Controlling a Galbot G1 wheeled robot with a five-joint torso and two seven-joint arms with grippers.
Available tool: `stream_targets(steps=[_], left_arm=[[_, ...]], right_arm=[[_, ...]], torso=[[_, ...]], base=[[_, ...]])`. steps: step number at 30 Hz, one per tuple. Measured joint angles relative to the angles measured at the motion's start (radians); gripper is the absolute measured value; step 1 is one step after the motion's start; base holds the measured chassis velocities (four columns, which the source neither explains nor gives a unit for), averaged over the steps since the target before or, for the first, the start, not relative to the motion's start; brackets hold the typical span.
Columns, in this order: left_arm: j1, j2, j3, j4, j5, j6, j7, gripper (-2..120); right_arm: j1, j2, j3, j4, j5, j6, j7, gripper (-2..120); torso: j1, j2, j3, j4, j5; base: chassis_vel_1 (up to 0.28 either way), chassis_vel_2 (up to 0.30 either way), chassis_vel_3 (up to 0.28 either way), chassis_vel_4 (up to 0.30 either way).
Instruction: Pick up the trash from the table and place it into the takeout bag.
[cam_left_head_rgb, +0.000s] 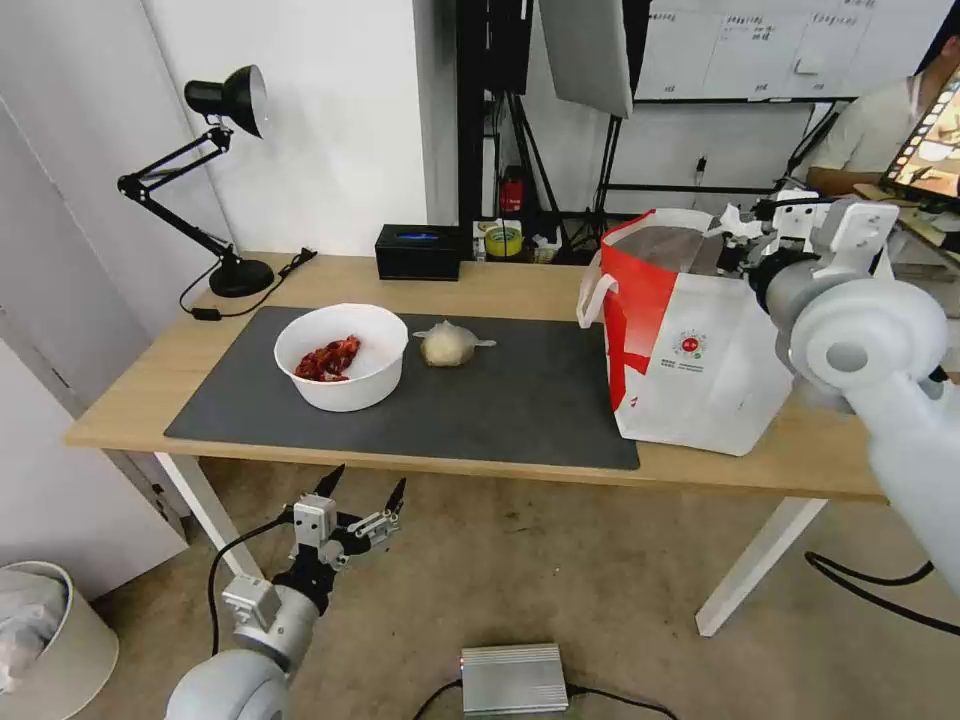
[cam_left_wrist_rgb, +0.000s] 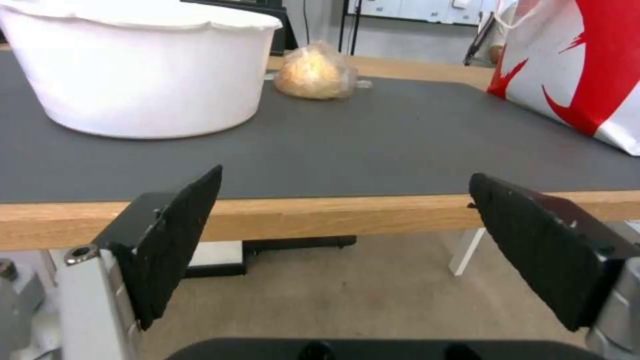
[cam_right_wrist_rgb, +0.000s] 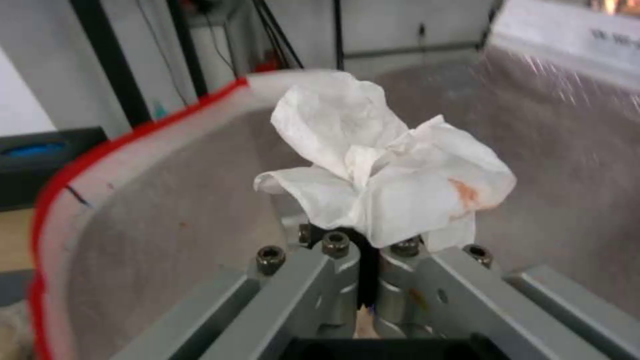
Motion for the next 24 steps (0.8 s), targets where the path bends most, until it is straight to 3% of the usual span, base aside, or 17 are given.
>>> stream_targets(steps=[3,15,24], left_arm=[[-0.003,0.002,0.003,0.001,0.0,0.0,0.0,100],[-0.004,0.006,0.01,0.0,0.001,-0.001,0.0,100],[-0.005,0.007,0.014,-0.004,0.006,0.0,-0.013,100]], right_arm=[[0.045,-0.003,-0.011,-0.025,0.139,-0.019,0.118,0],[0.093,-0.011,-0.021,-0.061,0.278,-0.012,0.217,0],[0.116,-0.026,-0.023,-0.065,0.369,0.009,0.26,32]], torso=[[0.0,0.0,0.0,0.0001,0.0],[0.0,0.0,0.0,0.0,0.0],[0.0,0.0,0.0,0.0,0.0]], base=[[0.0,0.0,0.0,0.0],[0.0,0.0,0.0,0.0],[0.0,0.0,0.0,0.0]])
